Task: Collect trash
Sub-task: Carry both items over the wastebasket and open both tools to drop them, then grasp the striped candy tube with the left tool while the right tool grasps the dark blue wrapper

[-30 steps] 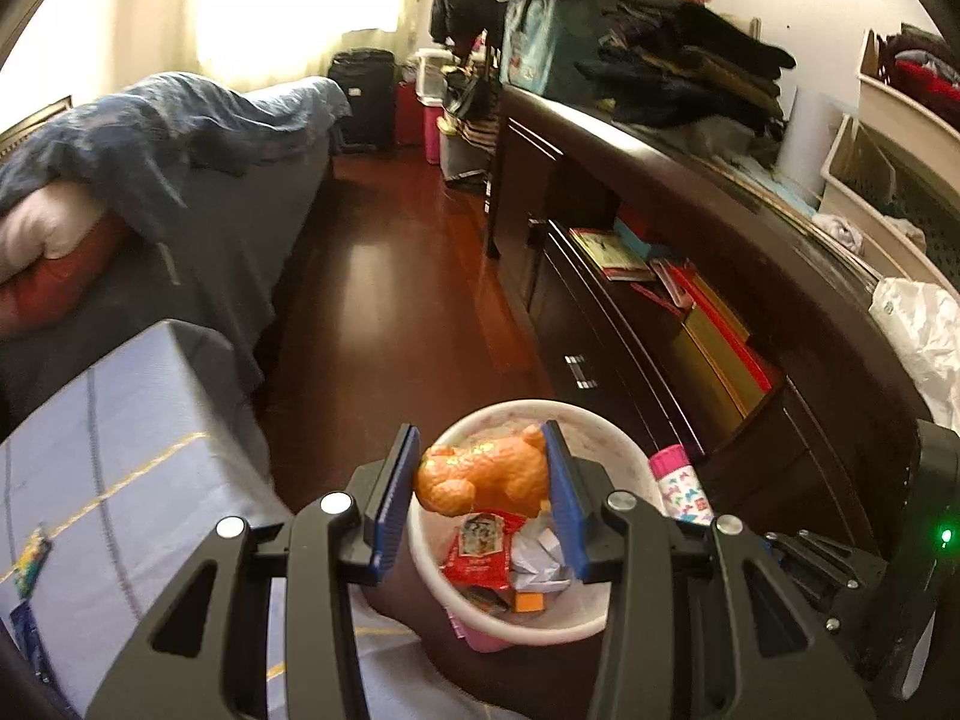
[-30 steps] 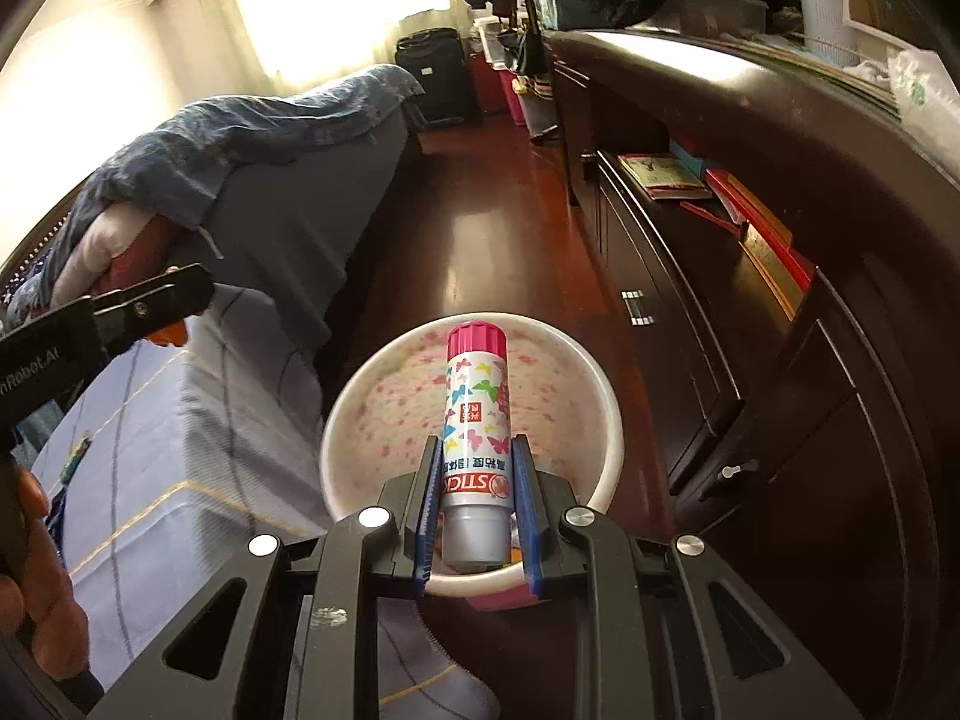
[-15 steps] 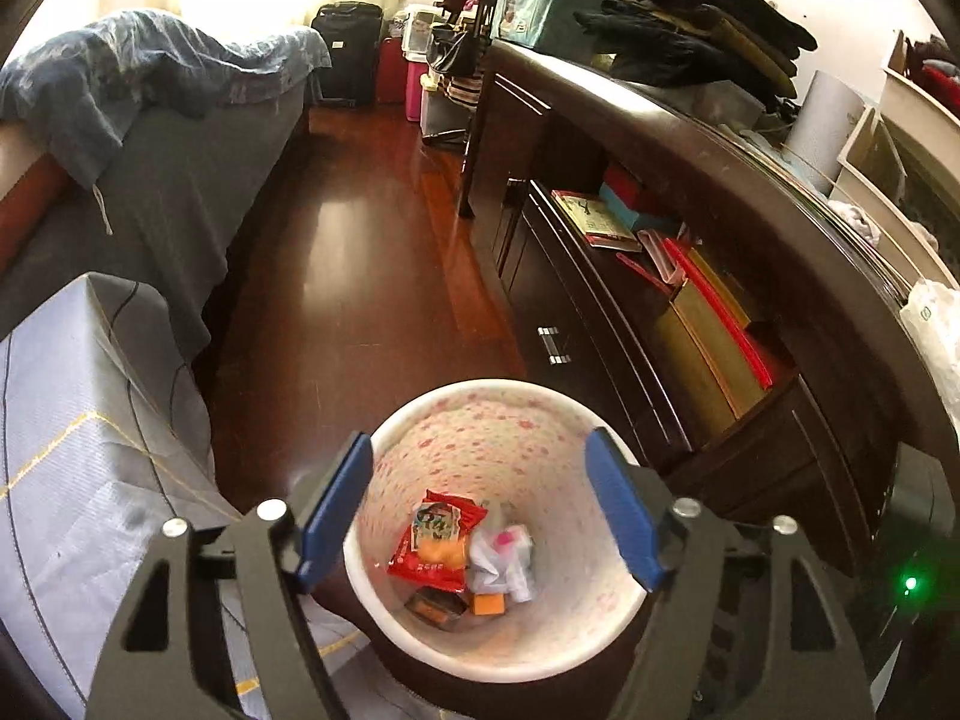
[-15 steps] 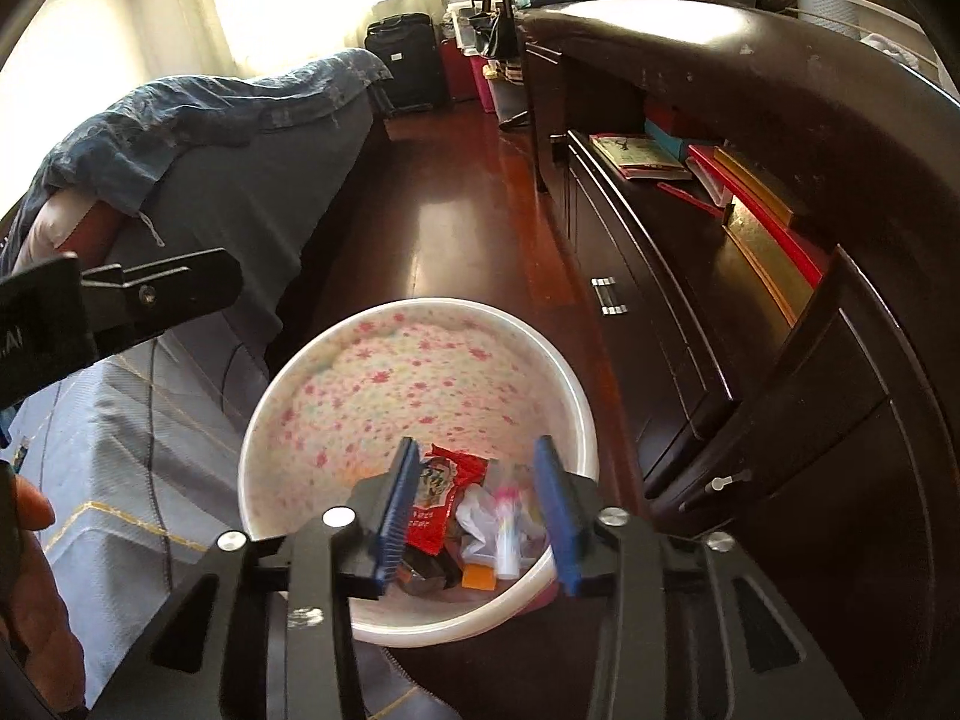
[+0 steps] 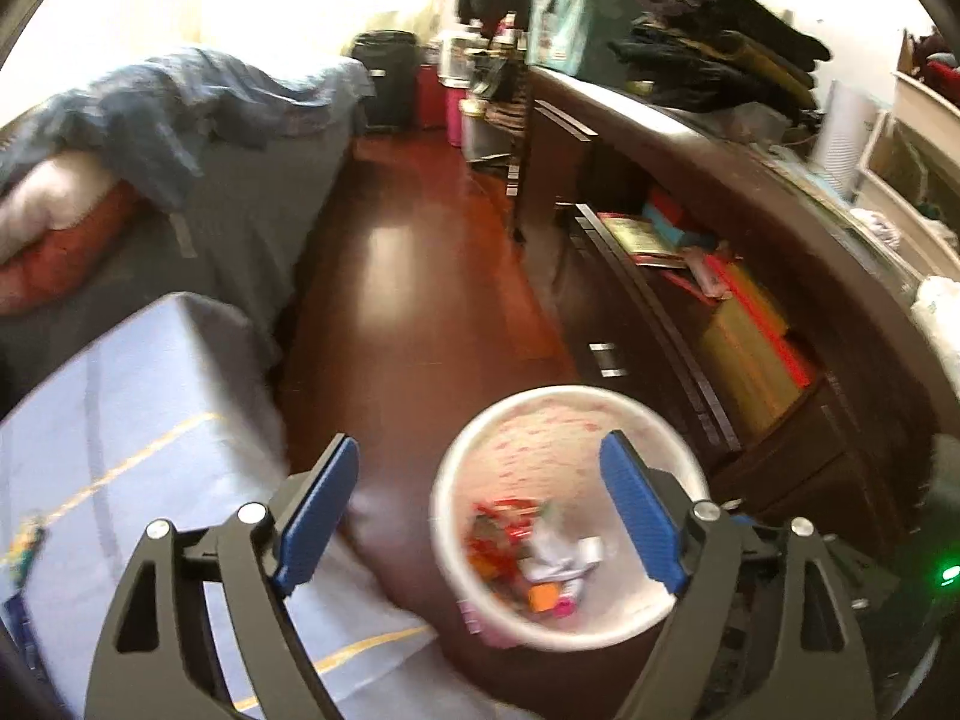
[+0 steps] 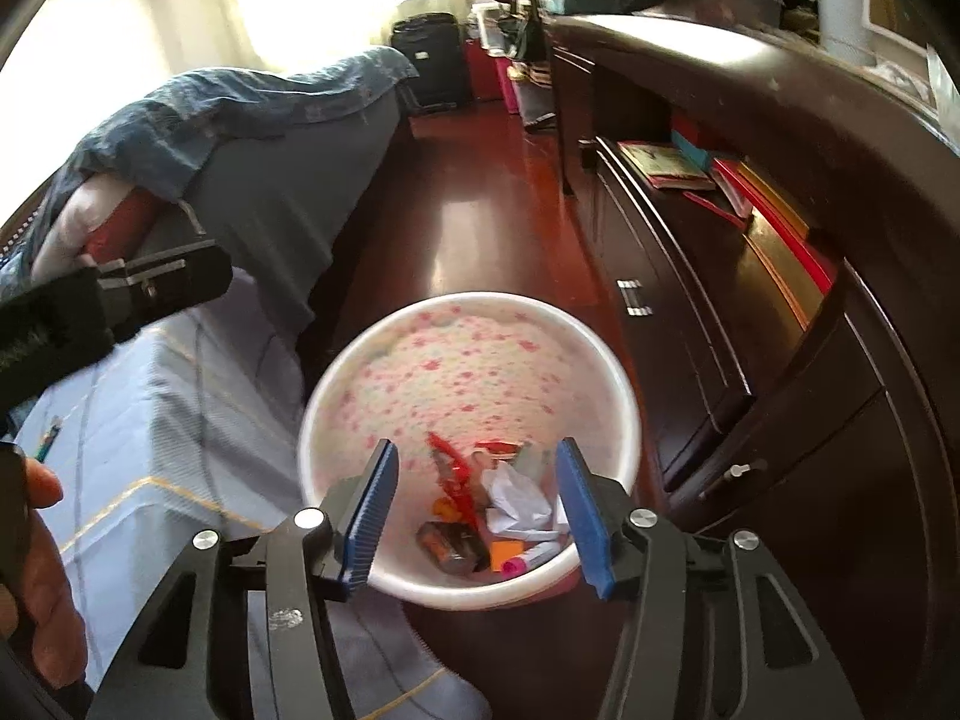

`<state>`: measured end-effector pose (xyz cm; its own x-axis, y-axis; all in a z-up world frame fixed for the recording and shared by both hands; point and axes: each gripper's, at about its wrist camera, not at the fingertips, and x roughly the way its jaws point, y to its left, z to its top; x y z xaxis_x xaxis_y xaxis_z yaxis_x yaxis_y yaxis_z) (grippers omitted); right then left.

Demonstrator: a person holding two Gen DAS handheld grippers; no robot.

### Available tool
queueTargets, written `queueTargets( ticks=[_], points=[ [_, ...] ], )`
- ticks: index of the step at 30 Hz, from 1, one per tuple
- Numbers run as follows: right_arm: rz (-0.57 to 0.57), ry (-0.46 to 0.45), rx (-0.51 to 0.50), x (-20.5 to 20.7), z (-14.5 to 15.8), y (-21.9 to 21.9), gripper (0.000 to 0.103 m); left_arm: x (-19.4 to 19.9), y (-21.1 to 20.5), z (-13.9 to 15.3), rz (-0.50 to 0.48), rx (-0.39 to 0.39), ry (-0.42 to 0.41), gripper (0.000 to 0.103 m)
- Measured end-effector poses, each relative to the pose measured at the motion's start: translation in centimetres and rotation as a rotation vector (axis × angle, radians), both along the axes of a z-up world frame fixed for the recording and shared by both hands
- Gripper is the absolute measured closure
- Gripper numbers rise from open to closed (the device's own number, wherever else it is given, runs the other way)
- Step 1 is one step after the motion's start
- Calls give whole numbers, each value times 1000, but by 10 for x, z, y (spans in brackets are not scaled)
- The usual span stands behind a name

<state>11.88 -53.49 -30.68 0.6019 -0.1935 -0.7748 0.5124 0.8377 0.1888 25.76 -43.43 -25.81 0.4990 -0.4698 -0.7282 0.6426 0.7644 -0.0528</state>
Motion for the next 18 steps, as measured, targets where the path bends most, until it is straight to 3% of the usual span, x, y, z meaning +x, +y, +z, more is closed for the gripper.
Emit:
queueTargets(
  ticks=[12,18],
  points=[
    [234,-73,-5,11,41,86,42,34,136,14,151,173,-85,19],
    [362,-98,-23,22,56,137,41,67,211,8,197,217,-53,20]
  ],
)
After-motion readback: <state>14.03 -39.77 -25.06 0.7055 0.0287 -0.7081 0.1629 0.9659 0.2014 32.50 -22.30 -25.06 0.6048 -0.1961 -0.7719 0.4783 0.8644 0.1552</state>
